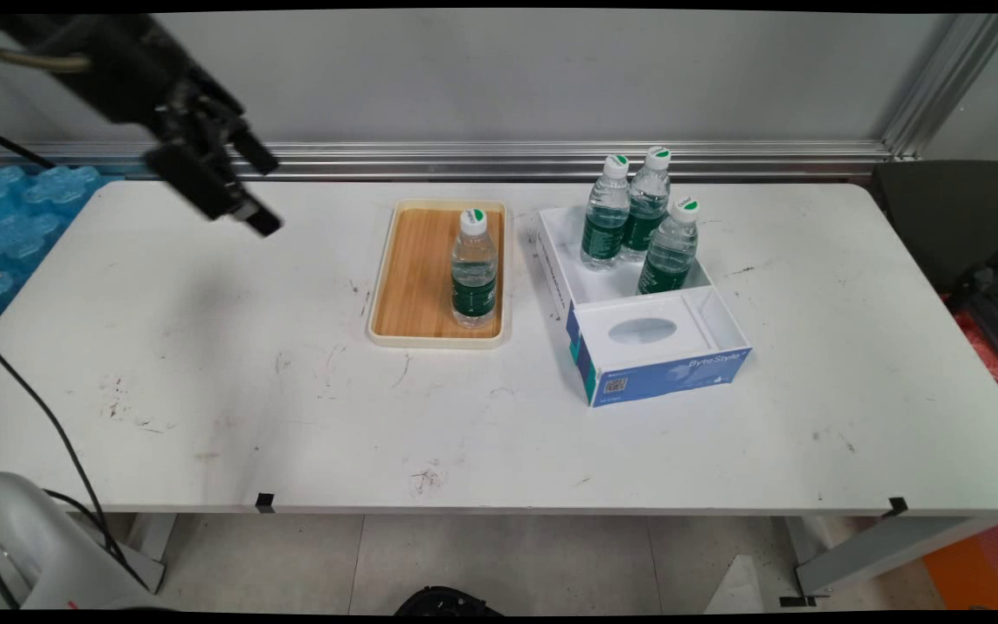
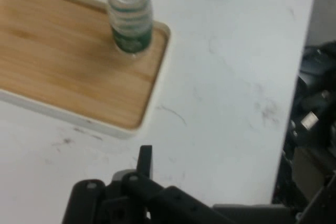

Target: Pick up the green bottle from the white box

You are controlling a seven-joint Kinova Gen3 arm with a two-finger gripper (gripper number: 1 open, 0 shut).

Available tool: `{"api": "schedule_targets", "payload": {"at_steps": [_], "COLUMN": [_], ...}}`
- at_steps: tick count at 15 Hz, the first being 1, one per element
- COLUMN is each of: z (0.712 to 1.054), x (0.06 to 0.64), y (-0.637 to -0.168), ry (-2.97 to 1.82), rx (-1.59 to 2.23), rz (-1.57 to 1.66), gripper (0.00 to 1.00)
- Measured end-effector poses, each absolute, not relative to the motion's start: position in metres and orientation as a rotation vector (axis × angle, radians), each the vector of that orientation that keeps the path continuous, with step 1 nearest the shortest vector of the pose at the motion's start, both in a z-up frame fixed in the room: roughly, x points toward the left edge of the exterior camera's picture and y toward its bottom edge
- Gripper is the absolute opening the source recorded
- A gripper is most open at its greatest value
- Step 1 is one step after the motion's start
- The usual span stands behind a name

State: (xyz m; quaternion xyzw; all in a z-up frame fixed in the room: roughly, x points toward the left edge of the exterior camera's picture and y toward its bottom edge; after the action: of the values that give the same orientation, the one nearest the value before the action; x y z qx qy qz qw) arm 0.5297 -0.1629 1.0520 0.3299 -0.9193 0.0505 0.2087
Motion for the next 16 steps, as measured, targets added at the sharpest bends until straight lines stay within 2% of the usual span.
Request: {"api": "schedule_targets", "payload": {"at_steps": [8, 16], "z": [1.029, 0.985], "x": [0.476, 0.414], "y": [-0.222, -0.288], "ry": [-2.476, -2.434], "rx": [1.023, 1.087], "rz": [0.239, 0.342], "gripper": [1.00, 1.00]}}
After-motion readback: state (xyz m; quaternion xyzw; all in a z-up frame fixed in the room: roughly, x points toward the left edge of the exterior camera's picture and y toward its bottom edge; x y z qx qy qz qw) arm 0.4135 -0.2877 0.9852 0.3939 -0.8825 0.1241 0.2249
